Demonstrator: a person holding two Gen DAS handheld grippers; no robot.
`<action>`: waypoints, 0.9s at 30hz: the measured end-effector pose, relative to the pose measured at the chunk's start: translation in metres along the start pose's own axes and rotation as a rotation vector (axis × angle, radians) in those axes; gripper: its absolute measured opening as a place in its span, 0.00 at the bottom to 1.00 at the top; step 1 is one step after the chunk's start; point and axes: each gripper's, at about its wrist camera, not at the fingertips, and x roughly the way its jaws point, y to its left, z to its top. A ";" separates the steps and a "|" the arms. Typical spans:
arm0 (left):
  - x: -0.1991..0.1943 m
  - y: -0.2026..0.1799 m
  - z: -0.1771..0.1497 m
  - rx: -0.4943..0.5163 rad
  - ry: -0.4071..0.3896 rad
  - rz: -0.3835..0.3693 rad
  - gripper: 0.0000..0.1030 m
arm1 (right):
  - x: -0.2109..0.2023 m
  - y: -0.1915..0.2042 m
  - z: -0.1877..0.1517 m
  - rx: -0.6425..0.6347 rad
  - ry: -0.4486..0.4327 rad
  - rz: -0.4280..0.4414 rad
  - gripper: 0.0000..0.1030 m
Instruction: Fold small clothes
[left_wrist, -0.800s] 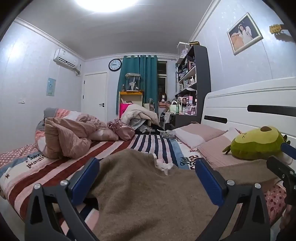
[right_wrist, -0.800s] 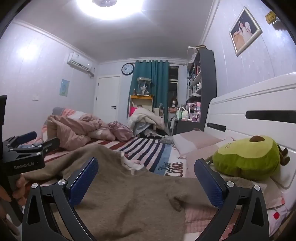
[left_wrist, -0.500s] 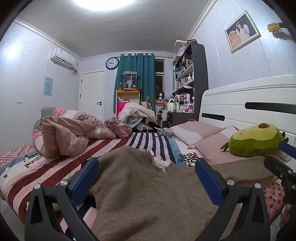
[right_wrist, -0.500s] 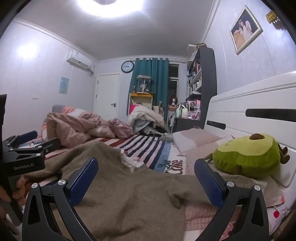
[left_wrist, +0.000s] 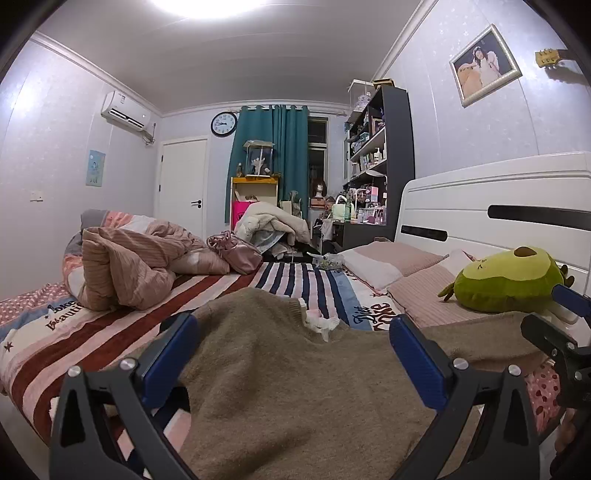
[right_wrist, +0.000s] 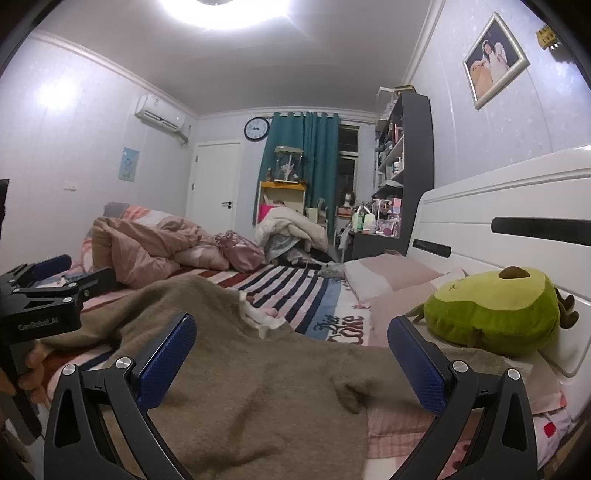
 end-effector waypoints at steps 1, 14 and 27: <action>0.002 -0.001 -0.001 0.001 0.001 -0.001 0.99 | 0.001 0.000 -0.001 0.004 0.002 0.002 1.00; 0.006 0.000 -0.006 0.000 0.012 0.007 0.99 | 0.000 -0.009 -0.002 0.012 0.010 0.003 1.00; 0.001 0.001 -0.007 0.000 0.010 0.011 0.99 | -0.002 -0.009 0.001 0.020 0.006 0.010 1.00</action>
